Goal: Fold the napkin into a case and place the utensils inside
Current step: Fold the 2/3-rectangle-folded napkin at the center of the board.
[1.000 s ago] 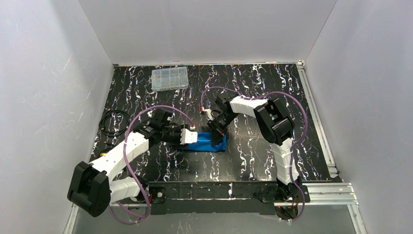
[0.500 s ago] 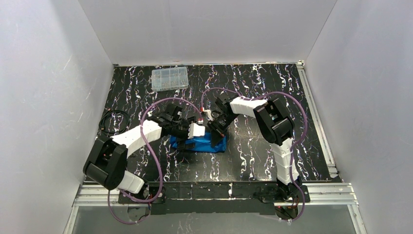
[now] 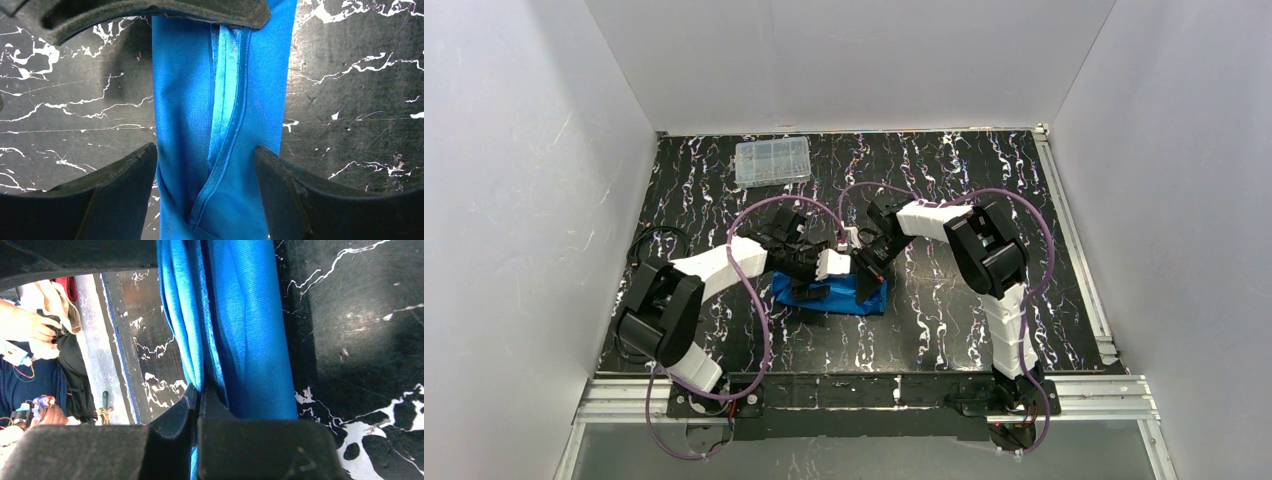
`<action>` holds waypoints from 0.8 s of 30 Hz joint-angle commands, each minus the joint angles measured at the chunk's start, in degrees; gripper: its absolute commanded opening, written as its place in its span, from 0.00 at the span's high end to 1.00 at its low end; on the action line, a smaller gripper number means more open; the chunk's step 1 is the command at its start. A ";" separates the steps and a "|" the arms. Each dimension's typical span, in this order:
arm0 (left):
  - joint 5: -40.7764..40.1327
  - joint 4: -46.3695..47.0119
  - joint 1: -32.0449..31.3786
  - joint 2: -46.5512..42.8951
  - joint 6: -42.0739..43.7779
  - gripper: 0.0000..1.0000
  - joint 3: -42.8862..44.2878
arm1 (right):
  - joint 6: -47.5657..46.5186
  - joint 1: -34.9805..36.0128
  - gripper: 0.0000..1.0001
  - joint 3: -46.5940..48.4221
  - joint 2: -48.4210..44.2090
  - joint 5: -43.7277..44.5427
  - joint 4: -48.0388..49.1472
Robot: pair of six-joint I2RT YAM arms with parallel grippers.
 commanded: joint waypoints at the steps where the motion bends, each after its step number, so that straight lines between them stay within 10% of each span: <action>1: 1.93 -3.47 0.24 1.53 1.55 0.35 2.99 | 1.19 -0.06 0.99 -0.18 -3.78 -2.15 0.87; 24: 2.84 -7.29 0.81 2.64 5.92 0.62 4.61 | 4.15 -0.06 0.99 3.79 -4.31 -4.07 1.69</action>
